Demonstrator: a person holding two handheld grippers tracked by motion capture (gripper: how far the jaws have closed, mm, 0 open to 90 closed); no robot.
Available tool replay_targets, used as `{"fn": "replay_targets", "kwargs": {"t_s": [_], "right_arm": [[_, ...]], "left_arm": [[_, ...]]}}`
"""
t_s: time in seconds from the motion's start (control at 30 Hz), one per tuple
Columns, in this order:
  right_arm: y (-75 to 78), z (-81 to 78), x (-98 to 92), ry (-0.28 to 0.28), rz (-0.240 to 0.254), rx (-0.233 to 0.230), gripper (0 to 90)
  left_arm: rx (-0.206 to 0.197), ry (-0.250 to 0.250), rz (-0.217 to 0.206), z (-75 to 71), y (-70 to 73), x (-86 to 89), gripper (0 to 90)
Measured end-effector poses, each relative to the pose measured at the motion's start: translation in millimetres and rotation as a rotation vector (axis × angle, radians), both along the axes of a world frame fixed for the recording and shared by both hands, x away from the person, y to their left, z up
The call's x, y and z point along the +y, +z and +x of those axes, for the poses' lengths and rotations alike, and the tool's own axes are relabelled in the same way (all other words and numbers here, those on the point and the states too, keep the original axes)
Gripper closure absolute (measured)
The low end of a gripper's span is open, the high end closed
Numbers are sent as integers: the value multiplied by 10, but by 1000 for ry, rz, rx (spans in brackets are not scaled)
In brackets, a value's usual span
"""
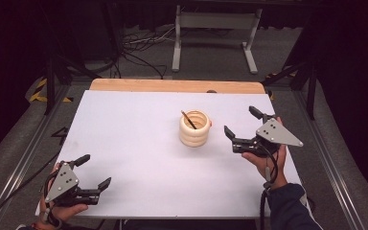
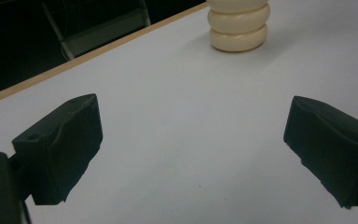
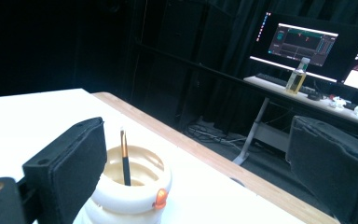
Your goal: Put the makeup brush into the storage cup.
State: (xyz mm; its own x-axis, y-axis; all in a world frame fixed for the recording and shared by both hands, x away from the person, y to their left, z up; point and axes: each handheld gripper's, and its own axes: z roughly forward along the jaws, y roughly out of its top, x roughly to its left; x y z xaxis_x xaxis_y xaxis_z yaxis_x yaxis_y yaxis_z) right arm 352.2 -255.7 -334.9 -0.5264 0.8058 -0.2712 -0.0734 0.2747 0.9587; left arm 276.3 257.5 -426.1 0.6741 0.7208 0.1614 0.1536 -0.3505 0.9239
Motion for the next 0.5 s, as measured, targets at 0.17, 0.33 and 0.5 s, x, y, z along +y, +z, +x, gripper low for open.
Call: {"fn": "replay_targets", "kwargs": {"t_s": [0.17, 0.33, 0.5], "right_arm": [[-11, -29, -48, -7, -3, -2, 55], [-30, -63, -88, -14, -16, -2, 55], [-48, -102, -127, -20, -23, 1, 55]], "left_arm": [[1, 0, -1, 2, -2, 0, 52], [1, 1, -1, 2, -1, 0, 52], [2, 0, -1, 2, -1, -1, 52]]}}
